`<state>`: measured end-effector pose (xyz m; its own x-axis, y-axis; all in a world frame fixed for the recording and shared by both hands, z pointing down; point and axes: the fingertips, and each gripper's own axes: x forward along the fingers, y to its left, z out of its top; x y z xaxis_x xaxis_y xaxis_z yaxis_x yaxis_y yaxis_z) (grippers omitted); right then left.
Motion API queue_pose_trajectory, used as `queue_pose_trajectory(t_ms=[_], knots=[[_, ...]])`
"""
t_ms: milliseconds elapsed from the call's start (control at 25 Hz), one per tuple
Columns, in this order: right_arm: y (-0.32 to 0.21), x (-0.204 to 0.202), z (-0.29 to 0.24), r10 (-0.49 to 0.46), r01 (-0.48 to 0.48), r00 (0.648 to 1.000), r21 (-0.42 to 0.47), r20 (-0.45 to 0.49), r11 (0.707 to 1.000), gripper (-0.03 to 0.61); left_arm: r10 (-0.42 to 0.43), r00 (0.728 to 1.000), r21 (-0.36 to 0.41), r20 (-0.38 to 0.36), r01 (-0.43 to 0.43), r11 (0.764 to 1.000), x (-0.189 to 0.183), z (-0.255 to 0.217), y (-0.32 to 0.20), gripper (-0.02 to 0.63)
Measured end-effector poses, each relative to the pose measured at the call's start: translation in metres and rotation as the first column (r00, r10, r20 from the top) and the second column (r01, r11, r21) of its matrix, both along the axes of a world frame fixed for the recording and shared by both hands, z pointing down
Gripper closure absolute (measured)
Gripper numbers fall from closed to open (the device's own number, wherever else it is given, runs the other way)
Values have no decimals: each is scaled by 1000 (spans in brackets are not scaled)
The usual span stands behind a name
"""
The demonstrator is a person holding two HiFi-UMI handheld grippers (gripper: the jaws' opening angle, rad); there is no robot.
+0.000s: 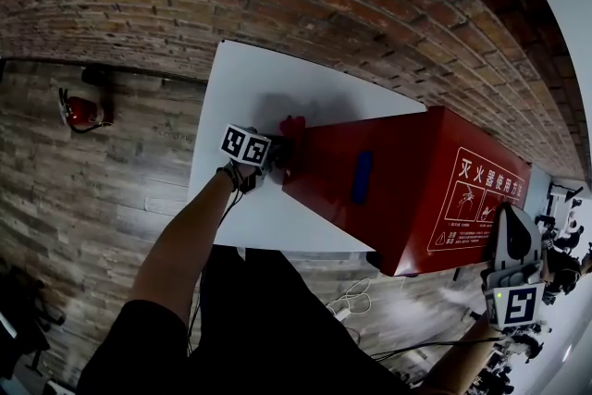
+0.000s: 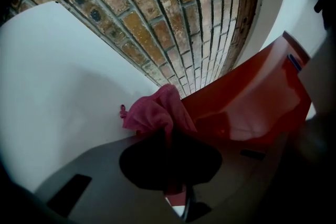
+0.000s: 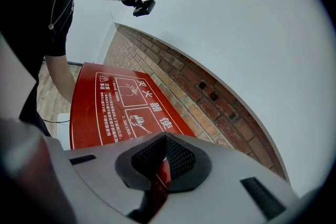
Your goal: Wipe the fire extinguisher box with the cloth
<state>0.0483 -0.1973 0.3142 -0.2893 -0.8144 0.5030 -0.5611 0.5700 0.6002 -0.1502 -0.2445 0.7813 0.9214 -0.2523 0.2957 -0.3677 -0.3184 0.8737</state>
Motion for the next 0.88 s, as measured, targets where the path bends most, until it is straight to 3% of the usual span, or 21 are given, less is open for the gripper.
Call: queue_pose_trajectory(t_ms=[280, 440, 880], knots=[[0, -2, -1, 2, -2, 1000, 6, 0, 1000, 563, 52, 983, -4, 177, -52, 999, -1, 32, 3, 561], [0, -2, -1, 8, -8, 1000, 8, 2, 1000, 563, 66, 969, 4, 238, -69, 998, -1, 44, 3, 561], [1, -1, 1, 5, -5, 1000, -2, 9, 1000, 563, 65, 977, -11, 201, -65, 998, -1, 44, 22, 561]])
